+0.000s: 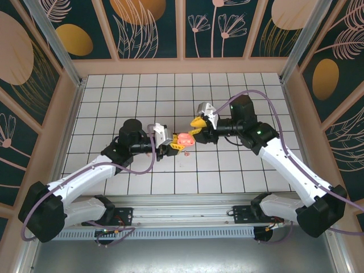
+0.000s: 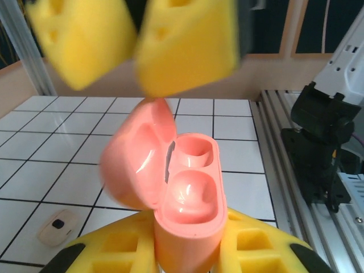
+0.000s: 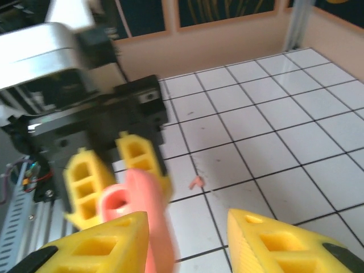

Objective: Insert the wireless bluetooth earbuds into the charging case

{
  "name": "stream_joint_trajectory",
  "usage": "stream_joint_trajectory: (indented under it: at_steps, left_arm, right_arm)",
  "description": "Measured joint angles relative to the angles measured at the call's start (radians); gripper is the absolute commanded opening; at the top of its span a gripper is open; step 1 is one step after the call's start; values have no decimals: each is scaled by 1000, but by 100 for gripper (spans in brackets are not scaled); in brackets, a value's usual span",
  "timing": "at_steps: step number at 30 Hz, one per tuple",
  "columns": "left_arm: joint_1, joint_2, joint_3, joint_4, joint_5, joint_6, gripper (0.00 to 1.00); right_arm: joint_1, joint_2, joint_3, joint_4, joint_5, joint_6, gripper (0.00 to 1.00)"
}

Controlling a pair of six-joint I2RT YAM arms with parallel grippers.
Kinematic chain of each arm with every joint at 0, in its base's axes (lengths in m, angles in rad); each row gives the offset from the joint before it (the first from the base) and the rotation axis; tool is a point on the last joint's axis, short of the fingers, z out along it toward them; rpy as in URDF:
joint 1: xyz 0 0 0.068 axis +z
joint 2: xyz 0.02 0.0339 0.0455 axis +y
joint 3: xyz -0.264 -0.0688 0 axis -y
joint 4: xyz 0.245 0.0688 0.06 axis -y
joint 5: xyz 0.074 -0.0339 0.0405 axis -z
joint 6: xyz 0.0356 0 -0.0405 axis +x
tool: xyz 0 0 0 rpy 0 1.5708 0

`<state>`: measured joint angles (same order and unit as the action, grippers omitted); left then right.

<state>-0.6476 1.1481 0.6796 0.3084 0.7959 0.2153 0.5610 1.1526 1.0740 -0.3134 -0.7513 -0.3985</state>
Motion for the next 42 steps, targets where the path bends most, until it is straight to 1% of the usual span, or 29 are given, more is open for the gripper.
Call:
stream_joint_trajectory:
  at_steps: [7, 11, 17, 19, 22, 26, 30, 34, 42]
  left_arm:
    - [0, -13, -46, 80, 16, -45, 22]
    - [0, -8, -81, 175, 20, -98, 21]
    - [0, 62, -136, 350, 31, -217, 21]
    - [0, 82, -150, 389, 19, -249, 21]
    - [2, 100, -185, 452, -17, -293, 21]
    - [43, 109, -241, 524, -40, -353, 20]
    - [137, 114, -278, 555, -58, -406, 20]
    - [189, 113, -284, 556, -92, -451, 20]
    - [283, 97, -332, 555, -144, -537, 20]
  right_arm:
    - [-5, 0, -10, 20, 30, 39, 42]
    - [-32, 0, -10, 22, 33, 58, 44]
    - [-58, 0, -10, 26, 43, 105, 45]
    - [-63, 0, -10, 25, 80, 144, 44]
    - [-68, 0, -9, 7, 168, 215, 44]
    - [-69, 16, 4, -74, 266, 292, 44]
    - [-69, 86, 19, -148, 338, 371, 43]
    - [-53, 193, 19, -186, 397, 440, 43]
    - [46, 478, 61, -203, 451, 506, 43]
